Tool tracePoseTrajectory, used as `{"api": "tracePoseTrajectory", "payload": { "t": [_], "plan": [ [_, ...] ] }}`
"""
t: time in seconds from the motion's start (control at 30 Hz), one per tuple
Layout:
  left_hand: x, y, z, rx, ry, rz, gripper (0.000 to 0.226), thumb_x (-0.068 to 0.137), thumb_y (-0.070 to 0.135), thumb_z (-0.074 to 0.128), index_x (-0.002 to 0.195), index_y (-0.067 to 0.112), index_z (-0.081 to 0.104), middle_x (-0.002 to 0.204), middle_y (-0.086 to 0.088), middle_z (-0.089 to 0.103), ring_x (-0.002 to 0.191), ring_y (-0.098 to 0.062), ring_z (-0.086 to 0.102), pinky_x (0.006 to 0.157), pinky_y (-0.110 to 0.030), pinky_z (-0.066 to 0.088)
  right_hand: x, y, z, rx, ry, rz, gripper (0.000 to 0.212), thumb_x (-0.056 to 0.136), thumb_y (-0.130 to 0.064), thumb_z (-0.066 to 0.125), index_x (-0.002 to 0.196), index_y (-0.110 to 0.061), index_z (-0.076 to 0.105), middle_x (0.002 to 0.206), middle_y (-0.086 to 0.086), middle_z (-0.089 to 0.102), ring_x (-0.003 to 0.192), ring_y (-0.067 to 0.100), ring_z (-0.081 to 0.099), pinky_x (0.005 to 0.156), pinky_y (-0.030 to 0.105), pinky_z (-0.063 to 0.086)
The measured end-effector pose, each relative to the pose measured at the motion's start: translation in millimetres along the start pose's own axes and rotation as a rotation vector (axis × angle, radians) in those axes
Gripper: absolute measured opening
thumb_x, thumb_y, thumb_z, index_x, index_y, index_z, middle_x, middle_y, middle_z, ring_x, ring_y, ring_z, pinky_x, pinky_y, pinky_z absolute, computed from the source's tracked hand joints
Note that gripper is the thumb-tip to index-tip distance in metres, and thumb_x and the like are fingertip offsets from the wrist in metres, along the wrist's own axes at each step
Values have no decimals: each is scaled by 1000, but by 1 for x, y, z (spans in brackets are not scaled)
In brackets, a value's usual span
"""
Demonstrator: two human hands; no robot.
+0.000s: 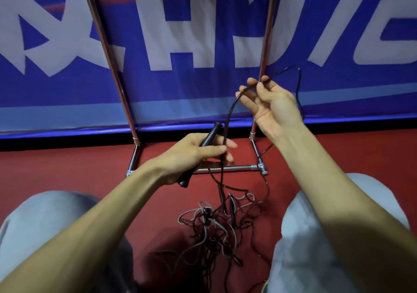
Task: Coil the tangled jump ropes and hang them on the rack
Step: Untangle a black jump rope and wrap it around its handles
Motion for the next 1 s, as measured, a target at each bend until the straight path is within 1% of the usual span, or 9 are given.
{"api": "tracePoseTrajectory", "payload": {
  "t": [0.07, 0.17, 0.33, 0.43, 0.63, 0.77, 0.83, 0.93, 1.0],
  "plan": [
    [1, 2, -5, -29, 64, 26, 12, 95, 6, 52, 97, 7, 64, 81, -7, 70, 87, -25, 70, 85, -40, 56, 3, 5, -8, 20, 60, 19, 19, 98, 7, 37, 88, -6, 45, 77, 13, 63, 63, 24, 70, 56, 34, 58],
    [-2, 4, -17, -119, 160, 47, 11, 96, 6, 52, 96, 7, 62, 81, -6, 71, 82, -23, 72, 72, -30, 58, 3, 13, -19, -28, 139, 65, 14, 97, 4, 43, 86, -2, 49, 82, 16, 61, 62, 24, 71, 55, 31, 58],
    [-9, 20, -33, -329, 275, 147, 10, 98, 8, 49, 97, 7, 59, 84, -8, 73, 85, -23, 73, 69, -27, 58, -2, 35, -21, -206, 153, 166, 7, 95, -8, 56, 92, -3, 54, 75, 10, 68, 61, 23, 70, 54, 26, 56],
    [-13, 29, -43, -492, 312, 195, 9, 98, 9, 48, 96, 8, 57, 85, -8, 74, 89, -24, 73, 72, -29, 59, -8, 53, -6, -369, 34, 223, 6, 97, -11, 50, 97, -6, 55, 76, 7, 69, 60, 19, 69, 55, 27, 56],
    [-18, 39, -64, -910, 329, 301, 10, 99, 7, 45, 94, 6, 53, 89, -11, 74, 90, -24, 73, 76, -32, 60, -32, 90, 32, -771, -373, 345, 25, 102, -9, 34, 95, -9, 58, 78, 7, 70, 67, 17, 69, 66, 25, 56],
    [-26, 50, -85, -1246, 302, 408, 16, 100, 6, 41, 99, 0, 56, 90, -13, 73, 88, -25, 73, 82, -35, 58, -51, 105, 47, -817, -569, 393, 26, 102, -17, 36, 99, -8, 59, 90, 9, 70, 85, 20, 68, 77, 22, 53],
    [-31, 54, -96, -1357, 306, 456, 23, 101, 5, 40, 95, -5, 60, 90, -16, 72, 92, -25, 71, 82, -37, 57, -59, 113, 48, -920, -656, 409, 17, 100, -13, 42, 102, -12, 58, 93, 6, 70, 90, 19, 68, 78, 24, 54],
    [-33, 50, -104, -1401, 332, 460, 22, 101, 5, 42, 100, -8, 60, 94, -18, 71, 96, -24, 70, 82, -38, 57, -56, 118, 44, -1030, -641, 344, 14, 96, 1, 48, 97, -10, 57, 82, 7, 69, 88, 22, 68, 80, 41, 58],
    [-29, 42, -105, -1367, 361, 423, 20, 101, 6, 42, 107, -5, 58, 97, -18, 71, 96, -26, 70, 83, -38, 57, -50, 111, 40, -1064, -573, 285, 16, 95, 5, 48, 91, -8, 57, 76, 6, 69, 81, 22, 70, 73, 37, 60]
  ]
}}
Point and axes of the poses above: each hand's wrist, its own x-axis towards the middle knuckle, its own z-axis out of the palm, y = z × x, the point moved 10 cm from there along x, towards the middle knuckle
